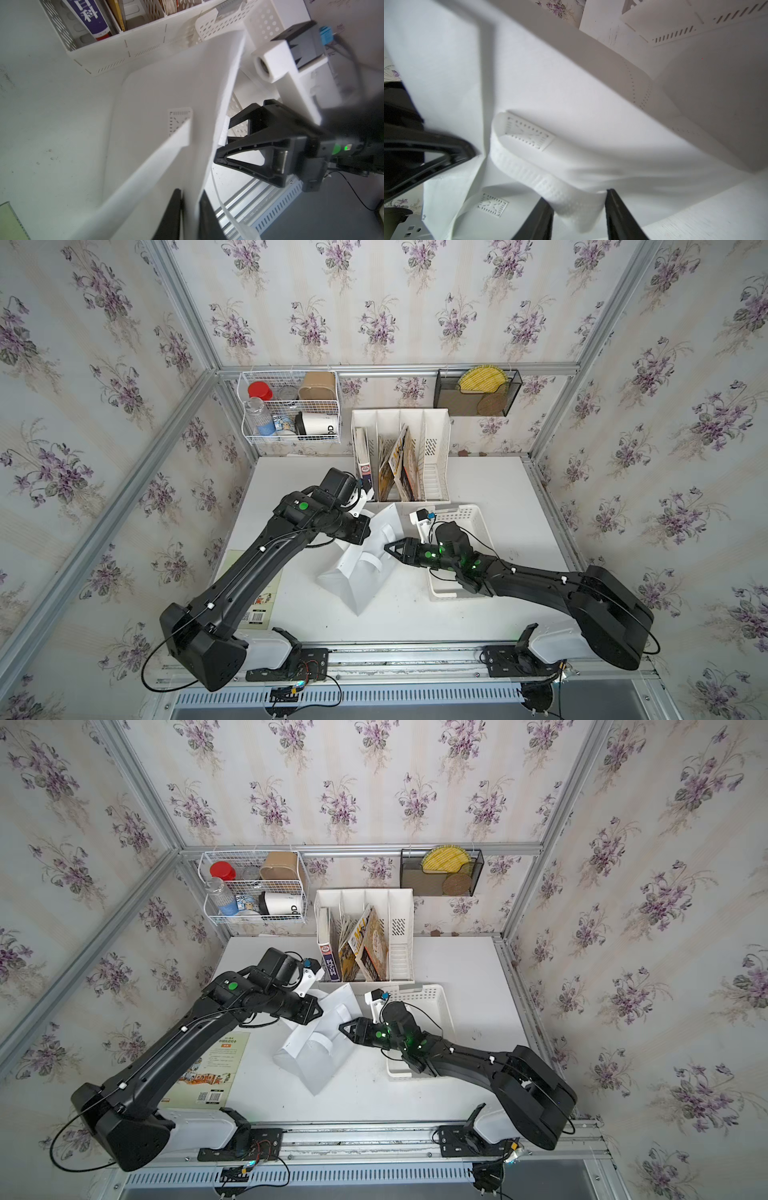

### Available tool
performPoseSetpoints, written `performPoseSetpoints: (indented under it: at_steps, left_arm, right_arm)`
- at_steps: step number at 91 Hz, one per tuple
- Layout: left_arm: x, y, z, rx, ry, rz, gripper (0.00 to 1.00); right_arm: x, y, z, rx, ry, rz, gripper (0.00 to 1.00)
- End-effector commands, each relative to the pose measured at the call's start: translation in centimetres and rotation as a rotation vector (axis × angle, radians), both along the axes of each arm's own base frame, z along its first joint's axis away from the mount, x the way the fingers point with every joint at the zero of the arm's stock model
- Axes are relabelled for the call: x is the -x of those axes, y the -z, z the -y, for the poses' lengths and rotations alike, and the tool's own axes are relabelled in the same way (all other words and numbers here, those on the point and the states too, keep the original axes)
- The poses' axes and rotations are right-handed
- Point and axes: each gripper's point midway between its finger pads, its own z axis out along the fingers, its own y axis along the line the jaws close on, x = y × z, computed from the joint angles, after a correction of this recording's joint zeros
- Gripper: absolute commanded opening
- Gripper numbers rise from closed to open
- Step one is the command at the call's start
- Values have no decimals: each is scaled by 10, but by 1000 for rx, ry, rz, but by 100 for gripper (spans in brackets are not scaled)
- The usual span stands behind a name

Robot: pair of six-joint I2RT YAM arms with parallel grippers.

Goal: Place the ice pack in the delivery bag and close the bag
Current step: Seal the adhesive seal in the delivery bag, then pick up the delivery bag from the center of the board.

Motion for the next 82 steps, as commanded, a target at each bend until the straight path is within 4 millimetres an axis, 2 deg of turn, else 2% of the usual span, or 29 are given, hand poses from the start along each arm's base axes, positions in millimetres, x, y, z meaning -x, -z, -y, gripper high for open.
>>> performPoseSetpoints:
  at_steps: [1,8,19,32,43,50,61,68,74,82]
  left_arm:
    - [5,-17,0,55,-16,26,49]
    - [14,-23,-4,81,-22,31,52]
    - [33,-21,-10,119,-33,11,53]
    - [48,-7,-22,102,-54,-15,54]
    - [52,8,-24,72,-56,-50,53]
    - [48,13,-25,48,-61,-56,47]
    - [41,20,-26,13,-71,-67,32]
    - [39,24,-23,12,-67,-77,18]
    - [37,26,-20,16,-63,-83,0]
    - [33,19,-19,26,-79,-65,0]
  right_arm:
    - [-2,-5,-2,-11,1,12,46]
    - [-2,-4,-2,-9,1,9,46]
    - [-2,-3,-3,-10,-3,4,46]
    - [-1,-2,-5,-11,-12,0,46]
    - [-2,0,-8,-9,-23,-7,46]
    - [-2,0,-9,-11,-26,-11,46]
    - [-2,-1,-9,-14,-21,-11,46]
    - [-2,-3,-9,-16,-21,-9,46]
    - [-2,-2,-8,-15,-20,-9,46]
    - [0,-4,-7,-19,-21,-13,46]
